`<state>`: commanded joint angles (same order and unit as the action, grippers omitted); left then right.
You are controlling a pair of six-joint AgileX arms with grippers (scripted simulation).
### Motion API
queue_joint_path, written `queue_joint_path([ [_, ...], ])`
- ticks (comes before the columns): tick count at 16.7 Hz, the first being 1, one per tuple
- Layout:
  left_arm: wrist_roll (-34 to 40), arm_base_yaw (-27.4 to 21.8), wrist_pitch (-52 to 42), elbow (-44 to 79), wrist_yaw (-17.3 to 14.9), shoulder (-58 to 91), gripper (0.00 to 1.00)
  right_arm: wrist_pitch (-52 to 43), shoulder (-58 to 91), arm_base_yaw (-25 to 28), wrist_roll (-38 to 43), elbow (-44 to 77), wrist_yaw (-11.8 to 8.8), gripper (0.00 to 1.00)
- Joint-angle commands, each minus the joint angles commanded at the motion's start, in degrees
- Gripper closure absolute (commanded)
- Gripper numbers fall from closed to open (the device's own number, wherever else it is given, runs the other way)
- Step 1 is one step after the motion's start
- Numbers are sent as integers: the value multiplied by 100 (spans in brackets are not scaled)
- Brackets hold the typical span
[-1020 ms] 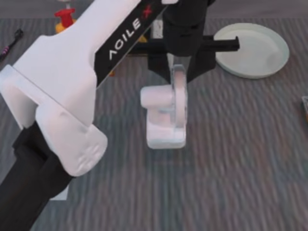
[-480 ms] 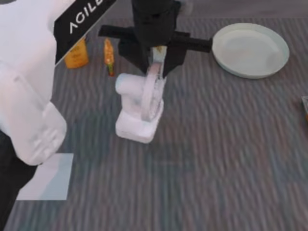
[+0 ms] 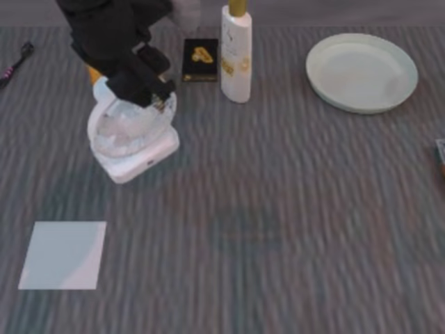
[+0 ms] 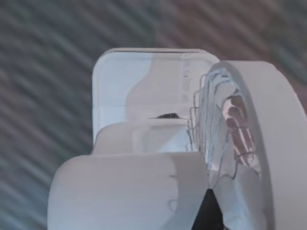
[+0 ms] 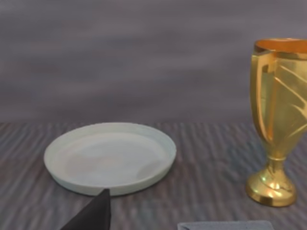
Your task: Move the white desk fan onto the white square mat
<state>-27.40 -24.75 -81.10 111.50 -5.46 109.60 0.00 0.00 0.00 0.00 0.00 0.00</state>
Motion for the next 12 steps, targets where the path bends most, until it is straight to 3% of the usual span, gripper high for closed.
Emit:
queue_joint_path([
  [6, -3266, 827, 674, -2444, -184, -1828, 100, 0, 0, 0, 0, 0, 0, 0],
  [9, -4288, 1127, 737, -3376, -167, -2390, 100, 0, 0, 0, 0, 0, 0, 0],
  [12, -4837, 1325, 703, -3989, -111, -2705, 100, 0, 0, 0, 0, 0, 0, 0],
])
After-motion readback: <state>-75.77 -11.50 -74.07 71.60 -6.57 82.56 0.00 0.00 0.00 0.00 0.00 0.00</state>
